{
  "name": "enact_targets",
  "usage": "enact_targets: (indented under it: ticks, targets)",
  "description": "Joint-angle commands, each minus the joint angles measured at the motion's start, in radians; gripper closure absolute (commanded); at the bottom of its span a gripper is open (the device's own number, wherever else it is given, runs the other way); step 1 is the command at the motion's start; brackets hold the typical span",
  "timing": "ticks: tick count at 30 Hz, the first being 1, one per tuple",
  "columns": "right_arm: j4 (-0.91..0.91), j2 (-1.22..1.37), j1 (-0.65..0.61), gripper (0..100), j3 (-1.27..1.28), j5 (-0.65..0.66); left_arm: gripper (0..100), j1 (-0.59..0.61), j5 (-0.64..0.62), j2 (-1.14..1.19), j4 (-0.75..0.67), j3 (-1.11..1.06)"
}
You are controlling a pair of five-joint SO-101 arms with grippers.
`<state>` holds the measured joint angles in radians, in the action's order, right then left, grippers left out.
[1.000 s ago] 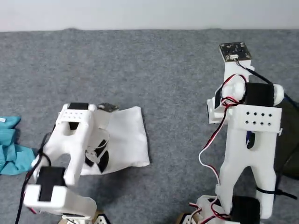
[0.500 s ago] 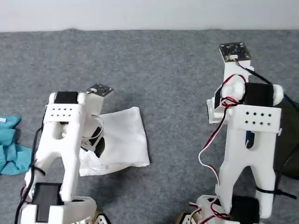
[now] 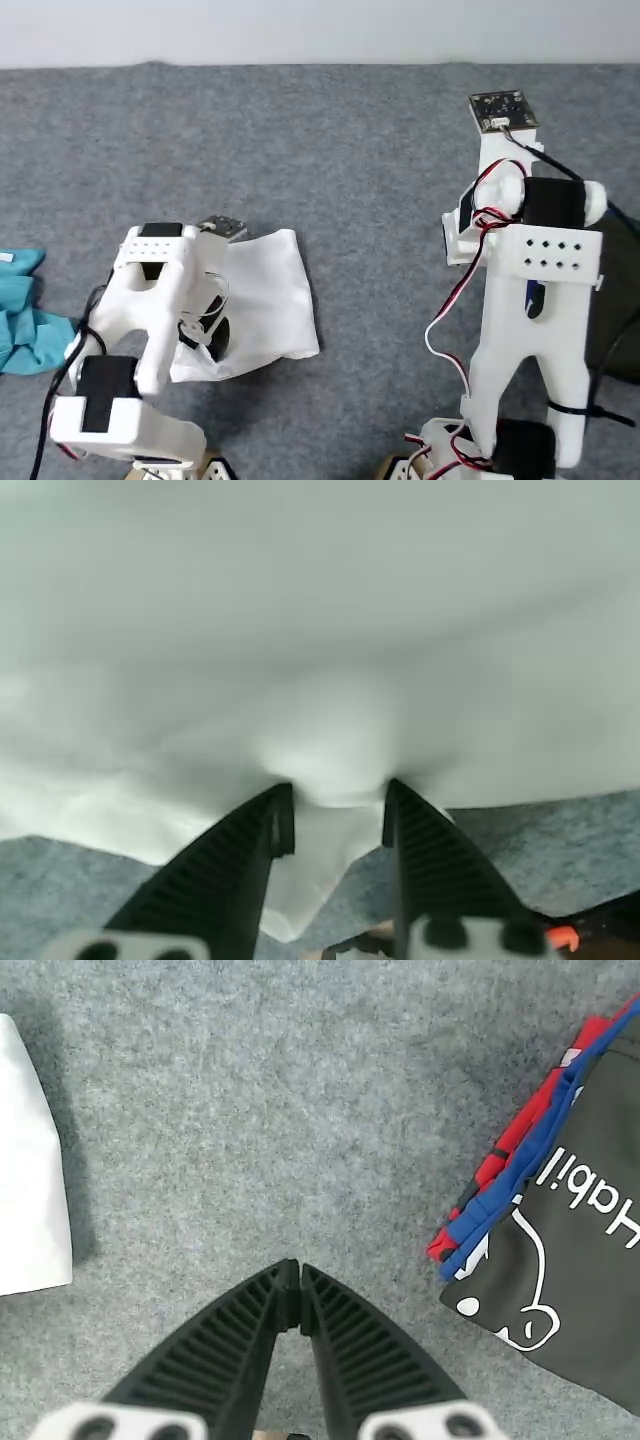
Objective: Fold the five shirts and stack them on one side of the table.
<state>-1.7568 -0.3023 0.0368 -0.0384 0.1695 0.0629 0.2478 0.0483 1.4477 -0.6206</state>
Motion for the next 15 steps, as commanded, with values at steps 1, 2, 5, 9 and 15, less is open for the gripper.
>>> enact_targets:
  ticks: [1,2,5,9,15]
  targets:
    - [-0.036,-0.039,-0.067,99.0,-0.009,0.009,84,0.000,0.006,-0.078,0.002,-0.001]
    - [-0.031,-0.035,-0.096,99.0,-0.011,0.009,84,0.000,0.006,-0.109,0.017,0.001]
    - [0.022,-0.028,-0.174,99.0,-0.011,0.009,84,0.003,0.003,-0.219,0.075,0.021]
    - [0.156,-0.025,-0.255,99.0,-0.009,0.009,84,0.009,0.002,-0.397,0.120,0.042]
    - [0.326,0.105,-0.369,99.0,-0.009,0.009,84,0.009,0.000,-0.652,0.161,0.016]
